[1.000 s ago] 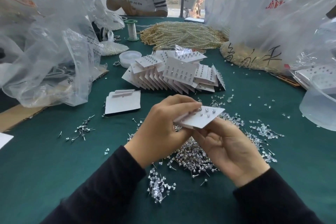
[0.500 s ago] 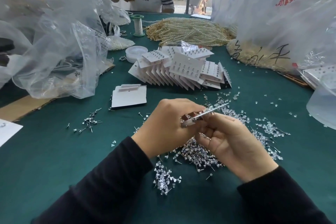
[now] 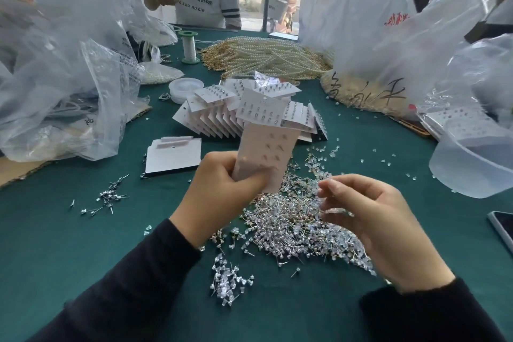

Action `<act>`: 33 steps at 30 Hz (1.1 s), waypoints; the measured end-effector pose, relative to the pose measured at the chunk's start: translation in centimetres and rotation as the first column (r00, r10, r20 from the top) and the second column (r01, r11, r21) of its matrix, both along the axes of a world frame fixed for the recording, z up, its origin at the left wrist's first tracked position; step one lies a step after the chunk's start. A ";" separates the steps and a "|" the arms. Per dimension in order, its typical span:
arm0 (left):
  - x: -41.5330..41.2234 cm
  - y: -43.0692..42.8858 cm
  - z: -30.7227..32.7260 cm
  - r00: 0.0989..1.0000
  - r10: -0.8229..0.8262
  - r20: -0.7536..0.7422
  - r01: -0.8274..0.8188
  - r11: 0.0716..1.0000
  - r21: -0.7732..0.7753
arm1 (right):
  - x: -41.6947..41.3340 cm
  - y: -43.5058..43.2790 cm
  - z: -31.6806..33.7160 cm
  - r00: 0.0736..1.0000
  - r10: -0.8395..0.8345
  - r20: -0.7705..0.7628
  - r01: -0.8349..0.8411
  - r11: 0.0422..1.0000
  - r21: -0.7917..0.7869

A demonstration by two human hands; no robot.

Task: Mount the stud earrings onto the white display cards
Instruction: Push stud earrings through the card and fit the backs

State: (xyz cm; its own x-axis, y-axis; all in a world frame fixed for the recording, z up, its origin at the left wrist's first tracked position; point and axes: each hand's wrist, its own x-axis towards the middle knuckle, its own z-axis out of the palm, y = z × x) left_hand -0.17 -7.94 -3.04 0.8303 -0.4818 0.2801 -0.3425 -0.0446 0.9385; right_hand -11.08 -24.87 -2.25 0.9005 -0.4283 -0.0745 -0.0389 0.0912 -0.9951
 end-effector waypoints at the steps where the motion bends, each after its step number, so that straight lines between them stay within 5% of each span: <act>1: 0.2 0.0 -0.1 0.992 0.005 -0.128 -0.012 0.999 -0.050 | -0.8 -1.1 0.0 0.997 -0.071 -0.015 0.067 0.978 -0.195; 3: 0.5 -0.1 -0.3 0.948 0.006 -0.318 -0.045 0.992 -0.114 | -2.3 -3.8 -0.6 0.967 -0.254 -0.019 0.194 0.781 -0.594; 5: 0.7 -0.2 -0.5 0.903 0.007 -0.430 -0.075 0.987 -0.140 | -3.5 -6.1 -1.1 0.934 -0.357 -0.026 0.213 0.612 -0.761; 10: 0.9 -0.1 -0.4 0.817 -0.011 -0.576 -0.115 0.976 -0.182 | -5.4 -6.8 -2.8 0.937 -0.332 -0.105 0.132 0.619 -0.774; 14: 1.2 0.1 0.3 0.805 -0.022 -0.593 -0.092 0.982 -0.162 | -4.8 -1.9 -1.9 0.997 -0.030 0.070 0.075 0.558 -0.826; 18: 1.5 0.4 0.2 0.801 0.008 -0.598 -0.071 0.994 -0.082 | -3.1 5.1 -1.6 0.890 0.452 -0.054 -0.222 0.328 -0.918; 27: 2.0 0.7 -0.1 0.804 0.045 -0.593 -0.053 0.999 0.003 | -0.3 8.2 -2.3 0.761 0.605 -0.232 -0.313 0.029 -0.949; 33: 2.4 1.3 0.4 0.802 0.026 -0.597 -0.050 0.998 -0.024 | -1.5 6.1 -3.1 0.847 0.515 -0.131 -0.255 0.177 -0.951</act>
